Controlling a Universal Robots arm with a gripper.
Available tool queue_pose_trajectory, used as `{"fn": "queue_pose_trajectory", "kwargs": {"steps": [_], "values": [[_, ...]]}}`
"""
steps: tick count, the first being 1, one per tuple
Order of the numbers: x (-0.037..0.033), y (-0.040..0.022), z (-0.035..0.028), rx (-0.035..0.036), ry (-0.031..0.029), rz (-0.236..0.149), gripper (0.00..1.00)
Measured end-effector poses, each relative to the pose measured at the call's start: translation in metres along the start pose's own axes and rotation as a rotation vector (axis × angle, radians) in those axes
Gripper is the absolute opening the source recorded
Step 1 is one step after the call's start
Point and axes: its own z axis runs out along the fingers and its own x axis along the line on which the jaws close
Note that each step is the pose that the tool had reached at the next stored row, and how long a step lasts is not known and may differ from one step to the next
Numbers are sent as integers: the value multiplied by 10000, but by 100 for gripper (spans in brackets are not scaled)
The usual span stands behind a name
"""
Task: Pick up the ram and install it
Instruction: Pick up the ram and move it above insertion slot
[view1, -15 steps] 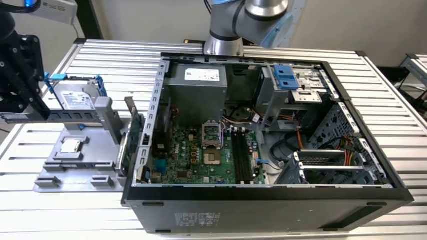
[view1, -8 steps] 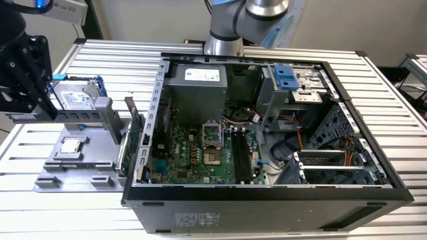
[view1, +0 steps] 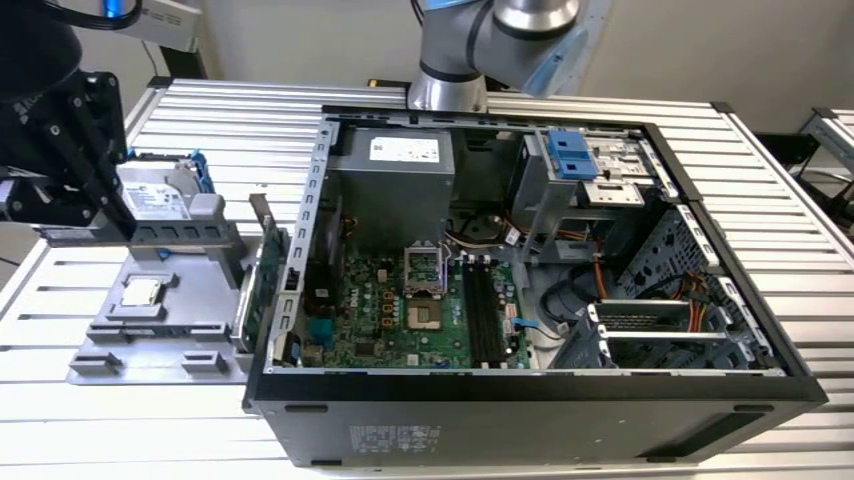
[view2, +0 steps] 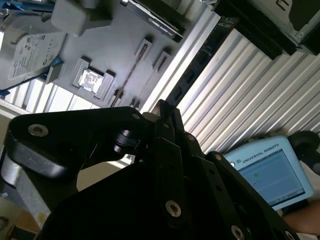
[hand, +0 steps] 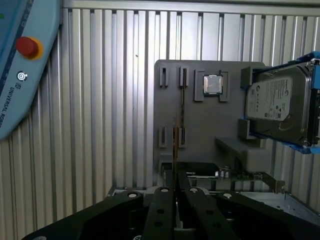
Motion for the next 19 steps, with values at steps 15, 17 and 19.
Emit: {"fn": "queue_pose_trajectory", "kwargs": {"steps": [15,17,19], "values": [[2,-265,1,0,0,0,0],[3,-297,1,0,1,0,0],[3,-329,1,0,0,0,0]]}}
